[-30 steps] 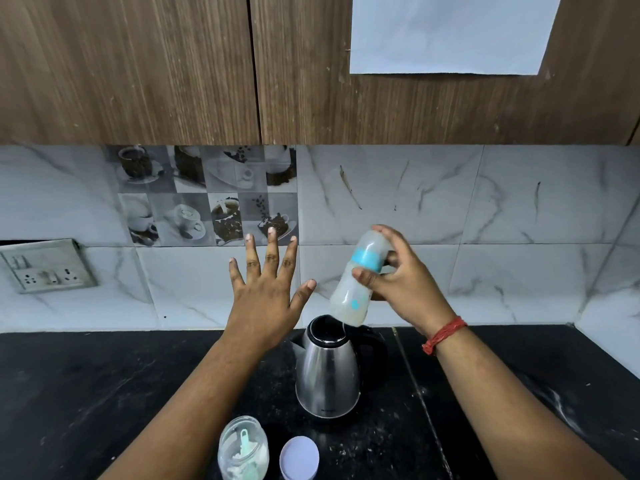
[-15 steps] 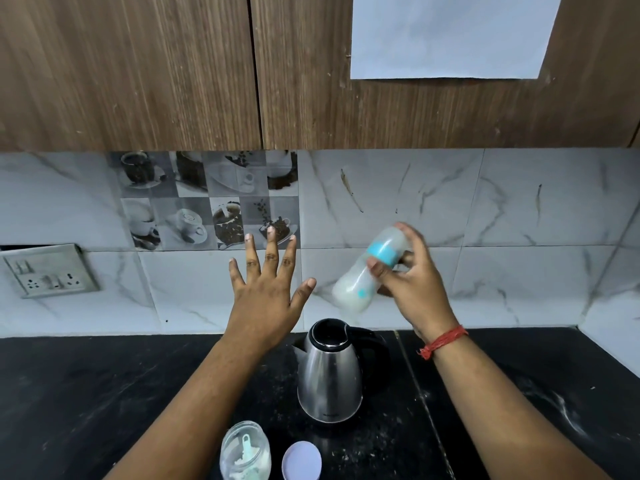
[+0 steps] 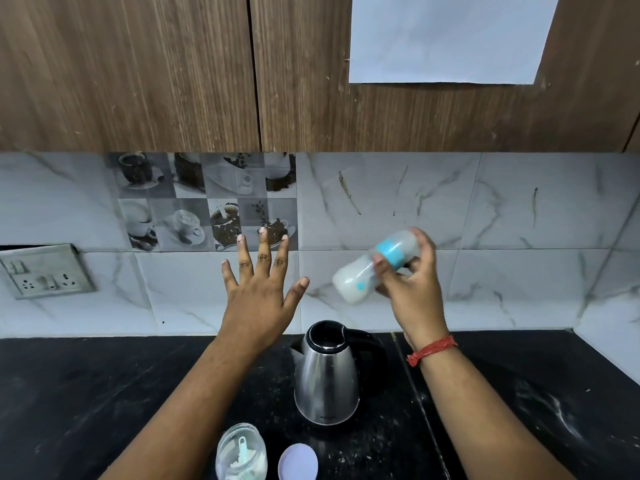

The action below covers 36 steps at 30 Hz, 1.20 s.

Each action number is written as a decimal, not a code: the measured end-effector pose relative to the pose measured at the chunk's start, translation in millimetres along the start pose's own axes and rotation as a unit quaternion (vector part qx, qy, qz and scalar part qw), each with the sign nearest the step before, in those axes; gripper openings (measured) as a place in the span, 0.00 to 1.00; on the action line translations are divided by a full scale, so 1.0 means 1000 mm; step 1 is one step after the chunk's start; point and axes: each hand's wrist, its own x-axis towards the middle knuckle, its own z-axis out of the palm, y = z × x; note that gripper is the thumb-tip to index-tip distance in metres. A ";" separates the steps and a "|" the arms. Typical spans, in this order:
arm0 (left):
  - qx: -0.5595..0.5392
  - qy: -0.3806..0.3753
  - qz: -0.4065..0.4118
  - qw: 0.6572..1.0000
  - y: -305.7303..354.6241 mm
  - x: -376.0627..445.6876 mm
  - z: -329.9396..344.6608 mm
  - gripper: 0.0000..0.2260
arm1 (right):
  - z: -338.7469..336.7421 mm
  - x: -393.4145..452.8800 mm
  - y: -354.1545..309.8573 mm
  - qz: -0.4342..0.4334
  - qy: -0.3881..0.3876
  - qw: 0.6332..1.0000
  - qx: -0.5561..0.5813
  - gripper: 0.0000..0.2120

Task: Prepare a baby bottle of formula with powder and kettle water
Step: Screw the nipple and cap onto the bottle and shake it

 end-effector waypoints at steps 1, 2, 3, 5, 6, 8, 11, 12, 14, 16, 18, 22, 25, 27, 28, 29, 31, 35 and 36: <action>-0.001 0.000 -0.002 1.000 0.000 0.000 0.000 0.35 | -0.002 0.002 0.000 0.002 0.018 1.000 0.021 0.32; 0.001 0.000 -0.002 1.000 0.000 -0.001 0.000 0.35 | -0.003 0.004 -0.002 0.006 -0.001 1.000 0.015 0.32; 0.005 0.000 0.001 1.000 0.001 -0.001 0.000 0.35 | -0.003 0.004 -0.003 0.012 -0.049 0.999 -0.015 0.32; 0.006 0.002 0.007 1.000 0.001 -0.002 -0.001 0.35 | -0.001 0.003 -0.001 0.021 -0.087 0.995 -0.035 0.32; 0.001 0.003 0.006 1.000 0.001 -0.002 -0.001 0.35 | -0.001 0.003 -0.001 0.021 -0.045 0.999 -0.008 0.31; -0.004 0.001 0.002 1.000 0.002 -0.002 -0.002 0.35 | -0.007 0.005 0.001 0.019 0.025 0.998 0.046 0.32; 0.013 -0.004 0.007 1.000 0.001 -0.003 -0.003 0.34 | -0.009 0.004 -0.002 0.024 -0.105 0.994 -0.032 0.33; 0.012 -0.005 0.006 1.000 0.000 -0.003 -0.004 0.34 | -0.009 0.003 -0.002 0.019 -0.116 0.992 -0.047 0.32; 0.002 -0.004 0.000 1.000 0.000 -0.003 -0.003 0.35 | -0.010 0.004 -0.001 0.015 -0.036 0.999 -0.002 0.32; 0.003 -0.004 0.004 1.000 0.003 -0.003 -0.003 0.34 | -0.013 0.007 -0.002 0.020 -0.015 1.000 0.016 0.31; 0.012 -0.006 0.012 1.000 0.004 -0.004 -0.003 0.34 | -0.011 0.007 -0.004 0.022 -0.088 0.995 -0.034 0.31; -0.001 -0.004 0.007 1.000 0.006 -0.003 -0.005 0.34 | -0.014 0.011 -0.006 0.013 0.011 0.999 0.040 0.32; 0.011 -0.006 0.015 1.000 0.006 -0.004 -0.006 0.34 | -0.012 0.010 -0.007 0.029 -0.097 0.995 -0.022 0.33; 0.003 -0.004 0.013 1.000 0.006 -0.004 -0.006 0.34 | -0.011 0.009 -0.008 0.015 -0.046 0.999 -0.002 0.32; -0.002 -0.002 0.011 1.000 0.007 -0.003 -0.006 0.34 | -0.012 0.009 -0.008 0.012 -0.004 1.000 0.027 0.32; -0.001 -0.002 0.010 1.000 0.008 -0.003 -0.007 0.34 | -0.012 0.010 -0.009 0.013 0.009 0.999 0.041 0.31; 0.012 -0.002 0.015 1.000 0.008 -0.003 -0.007 0.34 | -0.010 0.010 -0.011 0.017 -0.061 0.998 -0.007 0.32; 0.002 0.005 0.008 1.000 0.008 -0.002 -0.009 0.34 | -0.009 0.009 -0.012 -0.003 0.000 1.000 0.018 0.32; 0.004 0.005 0.007 1.000 0.008 -0.003 -0.009 0.34 | -0.009 0.010 -0.015 -0.001 0.001 1.000 0.024 0.32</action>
